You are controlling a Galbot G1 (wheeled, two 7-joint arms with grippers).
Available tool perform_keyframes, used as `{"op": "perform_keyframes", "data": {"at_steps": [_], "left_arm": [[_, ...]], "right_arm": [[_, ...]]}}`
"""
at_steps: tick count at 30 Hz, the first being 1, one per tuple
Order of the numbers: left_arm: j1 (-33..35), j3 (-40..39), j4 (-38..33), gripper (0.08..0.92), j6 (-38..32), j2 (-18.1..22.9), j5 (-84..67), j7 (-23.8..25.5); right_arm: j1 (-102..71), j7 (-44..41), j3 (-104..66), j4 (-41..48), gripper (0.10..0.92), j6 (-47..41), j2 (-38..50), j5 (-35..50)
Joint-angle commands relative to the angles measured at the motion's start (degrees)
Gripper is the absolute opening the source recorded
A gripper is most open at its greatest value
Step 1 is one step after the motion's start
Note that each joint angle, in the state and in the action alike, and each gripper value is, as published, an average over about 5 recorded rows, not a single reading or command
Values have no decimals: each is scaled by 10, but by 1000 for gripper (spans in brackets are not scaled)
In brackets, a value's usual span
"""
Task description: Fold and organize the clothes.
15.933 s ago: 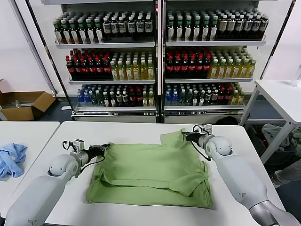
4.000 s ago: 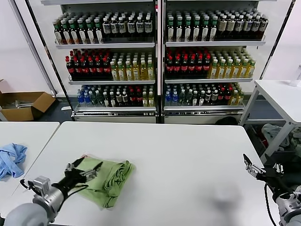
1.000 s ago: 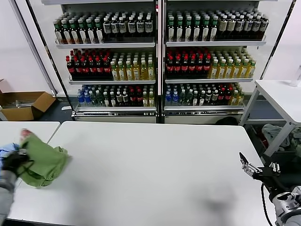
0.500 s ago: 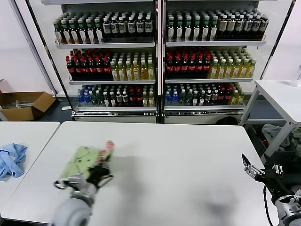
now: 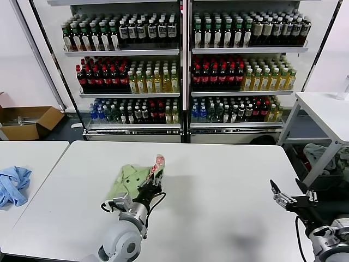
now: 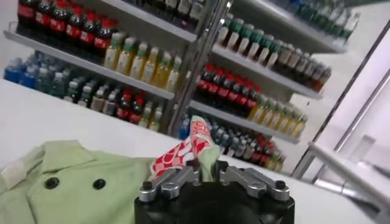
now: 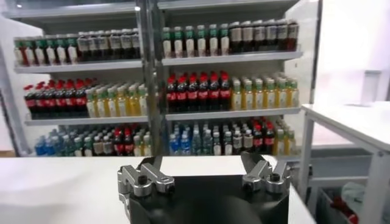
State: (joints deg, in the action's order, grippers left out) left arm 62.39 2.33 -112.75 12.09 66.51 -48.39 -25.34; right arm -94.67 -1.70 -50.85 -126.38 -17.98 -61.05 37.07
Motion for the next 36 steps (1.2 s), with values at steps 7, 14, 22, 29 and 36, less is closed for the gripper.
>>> {"op": "perform_keyframes", "data": {"at_steps": [7,14,22,29,36], "left_arm": [[8,51,-59,455,-64,-25,-47,25],[29,162,-46,663,7,-65,42,53],[53,270,-28,817,44,-72,111,97],[114,305,-57,823,38,-62,110,104],[126,317,-66,823,40,-57,88,100]], "right_arm": [[108,40,190,0,823,-84,54,32],[238,58,353,59,823,-152,68,60],[446,52,551,206,823,-152,37,90],[496,59,606,298,823,-151,-9,101],[498,87,621,300,744,-152,-19,95]]}}
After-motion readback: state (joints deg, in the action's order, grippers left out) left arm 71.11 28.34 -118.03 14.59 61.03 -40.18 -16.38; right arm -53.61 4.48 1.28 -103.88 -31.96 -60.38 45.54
